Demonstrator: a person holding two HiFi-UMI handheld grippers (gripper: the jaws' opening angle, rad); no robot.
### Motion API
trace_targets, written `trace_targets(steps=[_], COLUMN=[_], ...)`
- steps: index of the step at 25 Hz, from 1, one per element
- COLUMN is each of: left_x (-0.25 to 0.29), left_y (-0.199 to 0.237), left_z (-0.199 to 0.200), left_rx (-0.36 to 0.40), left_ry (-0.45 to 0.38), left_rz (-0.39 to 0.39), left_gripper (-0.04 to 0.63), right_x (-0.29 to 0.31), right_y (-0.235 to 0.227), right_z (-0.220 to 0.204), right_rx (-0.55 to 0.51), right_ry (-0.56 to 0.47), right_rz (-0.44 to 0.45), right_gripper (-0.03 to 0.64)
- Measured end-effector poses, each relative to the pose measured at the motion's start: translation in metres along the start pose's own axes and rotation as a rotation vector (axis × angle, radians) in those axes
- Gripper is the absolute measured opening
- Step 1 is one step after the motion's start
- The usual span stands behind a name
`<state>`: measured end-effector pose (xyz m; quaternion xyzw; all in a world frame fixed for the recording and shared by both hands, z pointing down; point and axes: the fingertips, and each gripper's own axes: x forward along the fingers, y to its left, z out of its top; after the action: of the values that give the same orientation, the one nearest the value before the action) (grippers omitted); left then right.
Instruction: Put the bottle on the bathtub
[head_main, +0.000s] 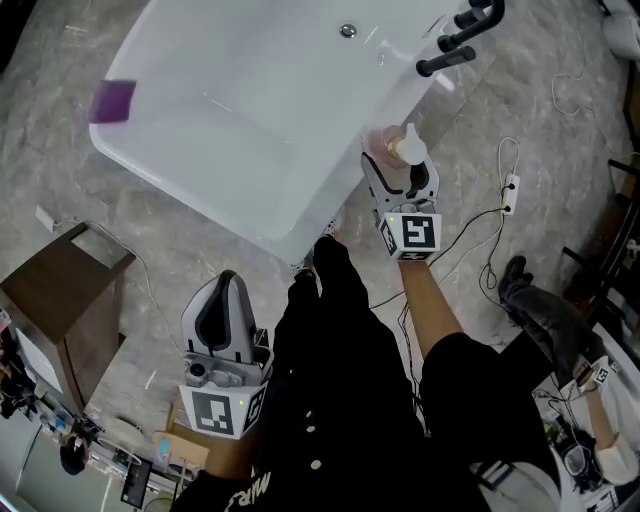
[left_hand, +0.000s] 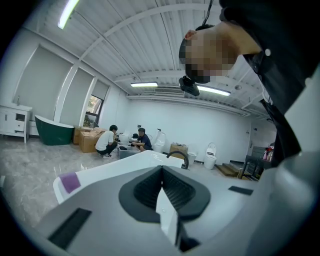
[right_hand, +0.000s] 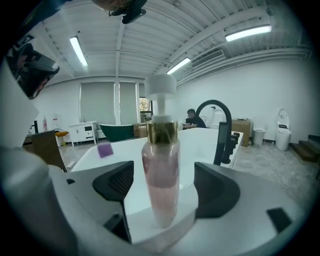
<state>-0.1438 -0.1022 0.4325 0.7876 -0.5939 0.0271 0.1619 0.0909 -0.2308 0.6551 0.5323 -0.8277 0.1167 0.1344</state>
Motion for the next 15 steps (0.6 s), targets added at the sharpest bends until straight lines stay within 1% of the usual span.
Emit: trace_targets(steps=[5,7,9,10,12,13,14,15], left_x=[-0.014,-0.019,-0.023,-0.025,-0.03,-0.032,-0.035,-0.038], left_y=[0.0,0.0,0.0,0.0,0.001,0.001,0.001,0.002], left_z=[0.035,0.049,0.061,0.066,0.075,0.079,0.082,0.084], left_rx=[0.055,0.067,0.09,0.103,0.12,0.123,0.123,0.121], left_ry=[-0.068,-0.09,-0.101,-0.106,-0.117,-0.121,-0.122,-0.117], left_rz=[0.03,0.025,0.019,0.016,0.011,0.01,0.009,0.01], left_gripper=[0.011,0.011,0.011,0.011,0.011,0.011,0.011,0.011], right_x=[-0.039,-0.059,-0.079,-0.087,-0.102,-0.109,-0.115,-0.121], right_y=[0.005,0.005,0.005,0.004,0.004,0.005,0.005,0.006], right_z=[0.037,0.055,0.08,0.093,0.116,0.128,0.14,0.152], right_rx=[-0.061,-0.084,-0.105,-0.118,-0.132,-0.13,-0.126,-0.122], right_ry=[-0.021,-0.028,-0.054,-0.071,-0.099,-0.11,-0.121,-0.129], right_rz=[0.04,0.048,0.043,0.038,0.023,0.013,0.002,-0.007], right_gripper=[0.363,0.34,0.271,0.209,0.148,0.087,0.041,0.028])
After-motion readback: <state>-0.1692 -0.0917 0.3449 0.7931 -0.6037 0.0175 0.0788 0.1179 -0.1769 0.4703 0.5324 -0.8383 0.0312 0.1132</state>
